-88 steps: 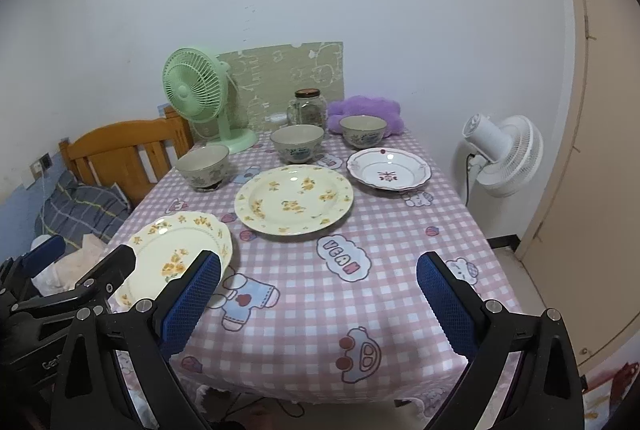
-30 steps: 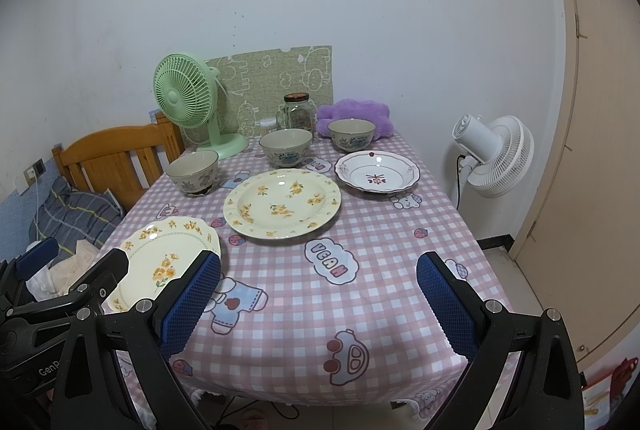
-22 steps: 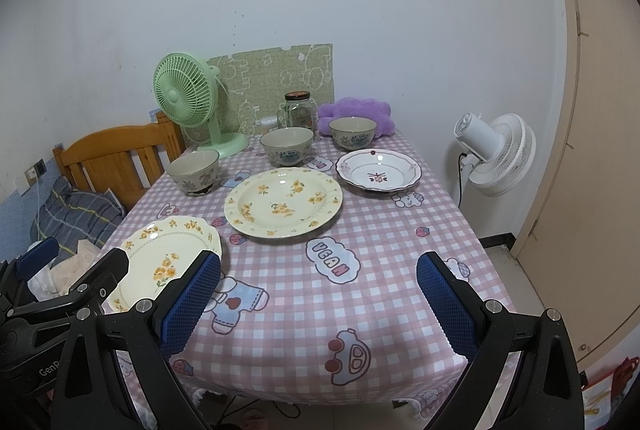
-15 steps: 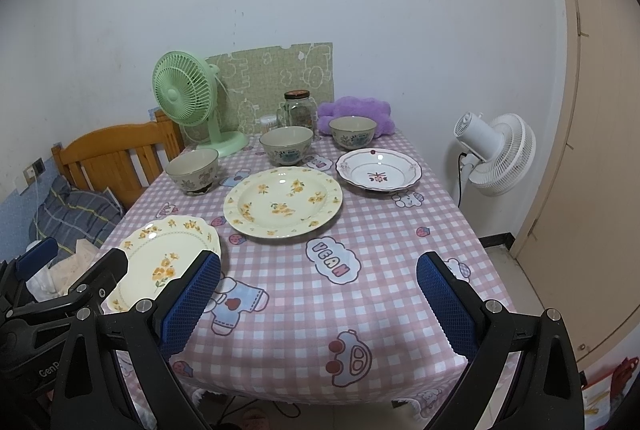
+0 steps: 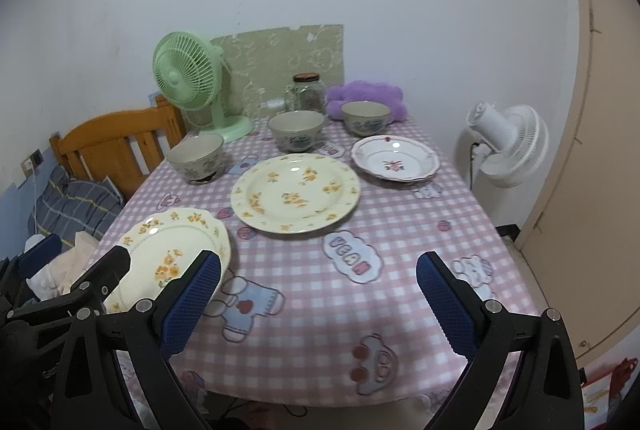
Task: Organize plates and bowls
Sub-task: 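Grasp the rim of the large yellow-flower plate with both tools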
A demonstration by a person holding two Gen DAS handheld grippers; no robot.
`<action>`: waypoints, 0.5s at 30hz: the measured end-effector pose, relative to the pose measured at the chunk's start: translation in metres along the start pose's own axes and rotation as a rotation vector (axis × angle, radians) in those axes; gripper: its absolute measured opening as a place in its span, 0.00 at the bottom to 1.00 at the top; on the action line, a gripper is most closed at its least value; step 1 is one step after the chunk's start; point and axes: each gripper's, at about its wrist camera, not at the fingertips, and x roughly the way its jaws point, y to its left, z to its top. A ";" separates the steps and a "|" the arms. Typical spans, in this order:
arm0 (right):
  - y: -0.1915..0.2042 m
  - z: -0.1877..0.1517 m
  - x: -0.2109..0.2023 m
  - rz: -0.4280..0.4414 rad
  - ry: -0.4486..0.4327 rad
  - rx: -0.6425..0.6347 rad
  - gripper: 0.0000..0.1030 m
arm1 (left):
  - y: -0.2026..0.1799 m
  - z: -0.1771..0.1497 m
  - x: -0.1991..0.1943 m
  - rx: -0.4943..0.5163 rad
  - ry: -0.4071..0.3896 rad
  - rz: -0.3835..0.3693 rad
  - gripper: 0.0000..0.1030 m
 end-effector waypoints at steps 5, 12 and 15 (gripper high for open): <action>0.025 0.009 0.027 0.015 0.047 -0.010 0.92 | 0.016 0.010 0.027 0.024 0.042 -0.005 0.78; 0.063 0.017 0.075 0.020 0.149 -0.006 0.88 | 0.043 0.014 0.072 0.035 0.139 0.001 0.72; 0.079 0.017 0.097 0.018 0.196 -0.007 0.85 | 0.053 0.013 0.093 0.051 0.181 0.008 0.70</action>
